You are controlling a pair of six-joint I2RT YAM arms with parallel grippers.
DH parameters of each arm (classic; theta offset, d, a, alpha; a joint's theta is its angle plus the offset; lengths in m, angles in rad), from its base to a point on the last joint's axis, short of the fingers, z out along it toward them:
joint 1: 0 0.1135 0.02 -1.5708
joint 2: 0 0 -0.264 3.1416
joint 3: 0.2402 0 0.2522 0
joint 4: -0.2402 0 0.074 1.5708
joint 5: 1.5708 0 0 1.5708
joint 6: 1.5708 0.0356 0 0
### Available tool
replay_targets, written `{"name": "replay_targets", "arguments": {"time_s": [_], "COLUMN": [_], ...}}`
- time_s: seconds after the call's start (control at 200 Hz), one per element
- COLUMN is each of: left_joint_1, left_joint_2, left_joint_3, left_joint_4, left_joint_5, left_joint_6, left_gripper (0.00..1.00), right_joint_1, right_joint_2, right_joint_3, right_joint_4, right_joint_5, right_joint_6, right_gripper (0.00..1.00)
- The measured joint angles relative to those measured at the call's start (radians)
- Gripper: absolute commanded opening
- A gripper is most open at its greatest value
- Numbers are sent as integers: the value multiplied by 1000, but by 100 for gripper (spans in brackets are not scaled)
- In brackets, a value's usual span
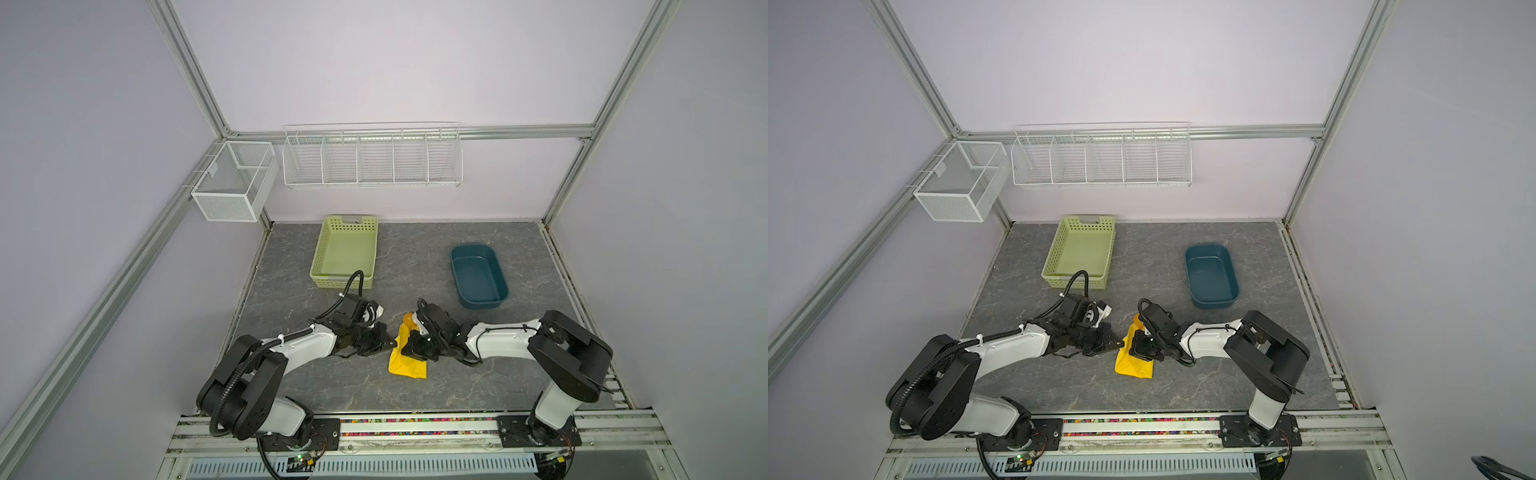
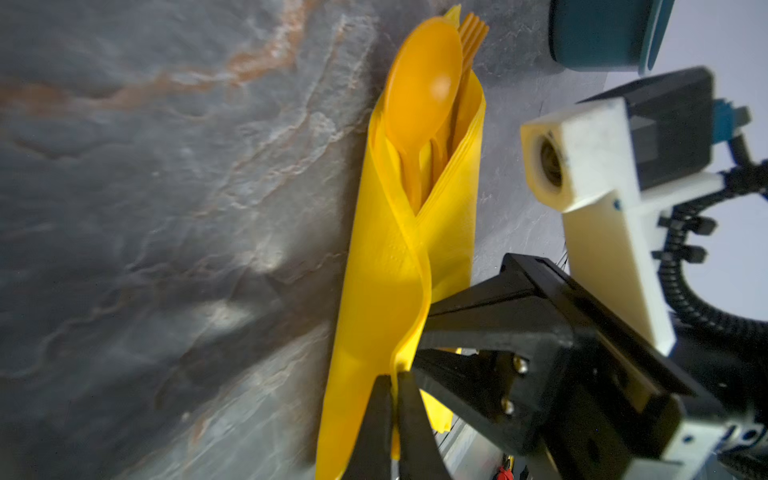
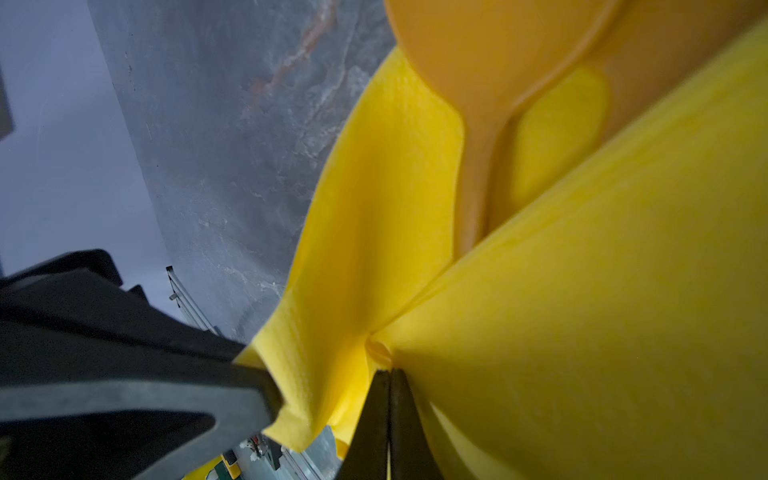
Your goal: Place the utensils on the paper napkin and roll it up
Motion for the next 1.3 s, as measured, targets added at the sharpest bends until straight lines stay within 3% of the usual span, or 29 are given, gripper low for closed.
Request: {"name": "replay_targets", "arguments": {"time_s": [0.295, 0.76, 0.985, 1.155, 1.3], "left_joint_1": [-53, -53, -53, -53, -53], "left_joint_2": [79, 161, 166, 167, 168], "left_joint_3": [18, 60, 69, 75, 79], "left_joint_4": [16, -33, -48, -55, -63], "left_joint_5": [-9, -24, -23, -23, -25], "left_joint_6": [-73, -84, -80, -80, -80], "left_gripper": [0, 0, 0, 0, 0], "right_joint_1": [-11, -14, -14, -15, -20], "right_joint_2": [0, -105, -217, -333, -340], "right_joint_3": [-30, -67, -74, -192, -246], "right_joint_4": [44, 43, -29, -29, -23], "right_joint_5": [-8, 9, -5, -43, -68], "right_joint_6": [21, 37, 41, 67, 75], "right_gripper": [7, 19, 11, 8, 7]}}
